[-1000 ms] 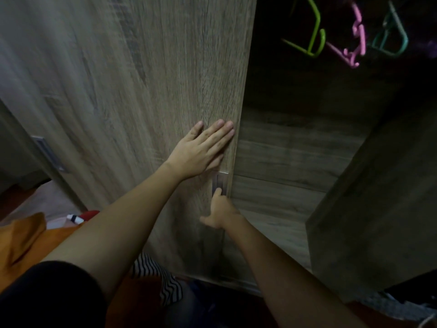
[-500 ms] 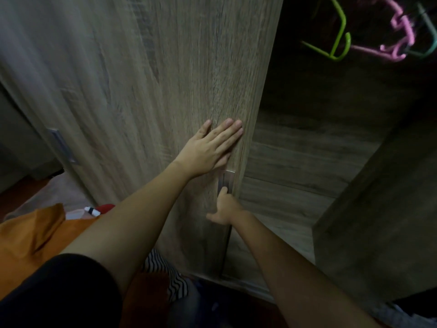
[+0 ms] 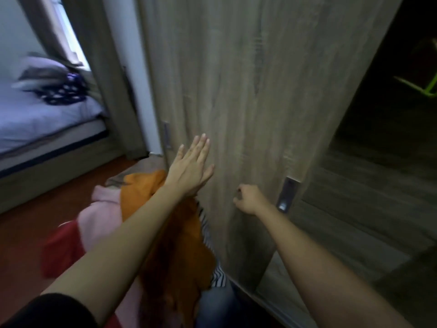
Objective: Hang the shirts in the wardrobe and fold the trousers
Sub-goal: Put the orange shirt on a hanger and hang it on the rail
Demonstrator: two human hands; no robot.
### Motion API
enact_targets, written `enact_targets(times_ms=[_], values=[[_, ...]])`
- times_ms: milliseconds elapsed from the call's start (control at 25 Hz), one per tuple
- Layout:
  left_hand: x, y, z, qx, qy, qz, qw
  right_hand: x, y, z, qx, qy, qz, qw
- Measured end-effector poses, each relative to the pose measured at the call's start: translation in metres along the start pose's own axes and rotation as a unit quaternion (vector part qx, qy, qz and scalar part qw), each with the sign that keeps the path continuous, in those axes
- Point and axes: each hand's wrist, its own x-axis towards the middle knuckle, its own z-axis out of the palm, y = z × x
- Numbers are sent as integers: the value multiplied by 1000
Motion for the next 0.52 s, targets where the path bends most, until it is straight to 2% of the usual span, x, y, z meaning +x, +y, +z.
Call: enact_targets(times_ms=[160, 280, 400, 520], values=[[-76, -77, -24, -8, 3, -144, 989, 10, -81, 11, 37, 71, -112, 990], [-127, -111, -20, -13, -35, -228, 973, 16, -131, 23, 100, 85, -152, 980], [-158, -126, -4, -13, -101, -261, 960, 27, -167, 33, 102, 67, -168, 978], [-178, -132, 12, -37, -156, -269, 950, 39, -192, 41, 79, 33, -134, 987]])
